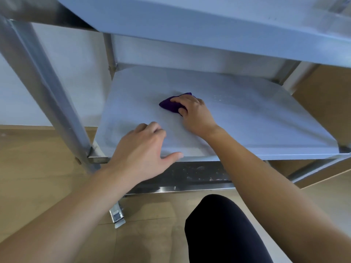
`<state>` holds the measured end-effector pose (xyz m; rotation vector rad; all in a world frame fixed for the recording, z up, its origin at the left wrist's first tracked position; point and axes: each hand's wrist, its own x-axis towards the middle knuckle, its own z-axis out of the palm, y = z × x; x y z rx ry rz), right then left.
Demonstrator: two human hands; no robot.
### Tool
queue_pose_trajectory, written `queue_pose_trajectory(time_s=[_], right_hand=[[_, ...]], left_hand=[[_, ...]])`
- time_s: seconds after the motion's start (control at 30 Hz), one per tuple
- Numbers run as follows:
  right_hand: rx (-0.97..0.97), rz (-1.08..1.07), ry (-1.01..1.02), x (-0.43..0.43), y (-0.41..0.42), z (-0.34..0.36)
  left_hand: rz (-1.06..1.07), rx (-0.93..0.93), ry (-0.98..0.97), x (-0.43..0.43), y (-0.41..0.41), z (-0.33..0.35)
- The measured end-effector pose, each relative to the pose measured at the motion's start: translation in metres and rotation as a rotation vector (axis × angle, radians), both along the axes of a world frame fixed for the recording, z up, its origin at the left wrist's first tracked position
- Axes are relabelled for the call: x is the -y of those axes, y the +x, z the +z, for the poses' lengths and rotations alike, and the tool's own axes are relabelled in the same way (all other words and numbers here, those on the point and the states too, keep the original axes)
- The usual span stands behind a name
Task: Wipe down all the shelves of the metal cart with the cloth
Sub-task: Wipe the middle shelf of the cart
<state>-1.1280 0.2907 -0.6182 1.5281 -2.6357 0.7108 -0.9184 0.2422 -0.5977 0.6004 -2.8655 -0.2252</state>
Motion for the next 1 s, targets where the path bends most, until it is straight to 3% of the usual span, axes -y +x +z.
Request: queue_pose_trajectory(time_s=[0.23, 0.53, 0.67, 0.8, 0.9, 1.0], right_hand=[[-0.002, -0.117, 0.040, -0.033, -0.048, 0.001], [0.004, -0.426, 0.056, -0.091, -0.107, 0.005], [-0.041, -0.188, 0.011, -0.051, -0.067, 0.002], [0.030, -0.009, -0.028, -0.031, -0.049, -0.001], [0.004, -0.006, -0.012, -0.050, -0.070, 0.001], [-0.047, -0.171, -0.016, -0.084, -0.109, 0.004]], left_hand=[[-0.098, -0.124, 0.030, -0.040, -0.060, -0.010], [0.001, -0.252, 0.016, -0.071, -0.097, -0.027], [0.019, -0.243, -0.032, -0.073, -0.097, -0.028], [0.019, -0.231, -0.047, -0.072, -0.096, -0.028], [0.035, -0.257, -0.068, -0.073, -0.094, -0.029], [0.032, -0.271, -0.091, -0.073, -0.094, -0.029]])
